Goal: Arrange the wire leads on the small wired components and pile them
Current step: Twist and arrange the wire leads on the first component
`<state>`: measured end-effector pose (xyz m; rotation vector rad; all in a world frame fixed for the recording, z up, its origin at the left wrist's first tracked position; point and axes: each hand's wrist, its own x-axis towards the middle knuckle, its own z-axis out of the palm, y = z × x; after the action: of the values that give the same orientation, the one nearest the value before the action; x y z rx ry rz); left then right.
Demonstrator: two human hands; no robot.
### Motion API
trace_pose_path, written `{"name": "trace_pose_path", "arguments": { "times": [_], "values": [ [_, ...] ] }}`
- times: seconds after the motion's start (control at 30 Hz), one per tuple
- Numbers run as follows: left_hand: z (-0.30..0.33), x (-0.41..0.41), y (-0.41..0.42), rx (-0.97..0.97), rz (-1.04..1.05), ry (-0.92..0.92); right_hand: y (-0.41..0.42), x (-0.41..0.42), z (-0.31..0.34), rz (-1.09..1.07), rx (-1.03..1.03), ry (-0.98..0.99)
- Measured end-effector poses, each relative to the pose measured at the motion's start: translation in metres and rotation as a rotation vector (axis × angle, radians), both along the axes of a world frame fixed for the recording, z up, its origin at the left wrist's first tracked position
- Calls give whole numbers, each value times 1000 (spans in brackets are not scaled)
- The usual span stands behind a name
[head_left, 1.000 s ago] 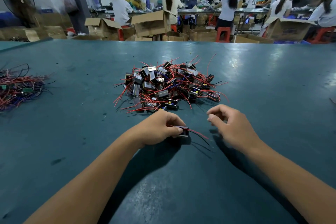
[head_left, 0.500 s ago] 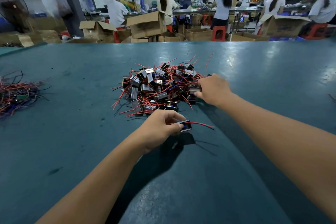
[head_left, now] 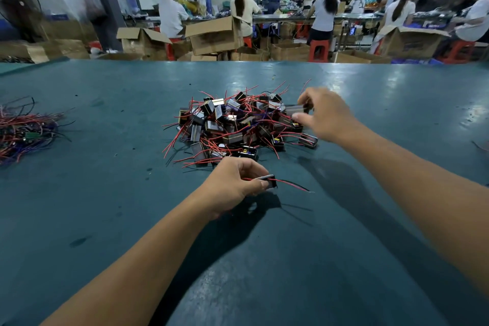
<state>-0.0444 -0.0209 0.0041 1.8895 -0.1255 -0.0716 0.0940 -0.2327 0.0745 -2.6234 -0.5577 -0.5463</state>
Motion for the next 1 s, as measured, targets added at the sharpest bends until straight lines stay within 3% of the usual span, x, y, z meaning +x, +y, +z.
{"name": "trace_pose_path", "arguments": {
  "times": [0.13, 0.2, 0.33, 0.4, 0.47, 0.57, 0.63, 0.73, 0.8, 0.83, 0.87, 0.9, 1.0],
  "values": [
    [5, -3, -2, 40, -98, 33, -23, -44, 18, 48, 345, -43],
    [6, -4, -4, 108, -117, 0, -35, -71, 10, 72, 384, 48],
    [11, -7, 0, 332, -275, -8, -62, -116, -30, 89, 257, 226],
    [14, -9, 3, 570, -328, -57, -73, -128, -45, 98, 183, 284],
    [18, -9, 6, 799, -307, -132, -82, -132, -53, 105, 78, 337],
    [30, -12, 11, 958, -250, -249, -88, -132, -54, 99, -108, 389],
    [38, -15, 11, 878, -125, -420, -91, -132, -50, 97, -201, 414],
    [51, -21, 7, 464, 144, -632, -96, -134, -42, 70, -267, 364],
    [61, -26, 0, -57, 117, -545, -94, -135, -40, 112, -112, 162],
    [62, -28, -5, -238, 82, -479, -90, -136, -40, 163, -20, 49],
    [59, -30, -12, -295, 50, -440, -83, -139, -41, 219, 38, -37],
    [54, -31, -19, -210, 36, -439, -74, -142, -42, 261, 65, -83],
    [27, -26, -31, 333, 26, -507, -51, -145, -59, 314, 65, -4]
  ]
}}
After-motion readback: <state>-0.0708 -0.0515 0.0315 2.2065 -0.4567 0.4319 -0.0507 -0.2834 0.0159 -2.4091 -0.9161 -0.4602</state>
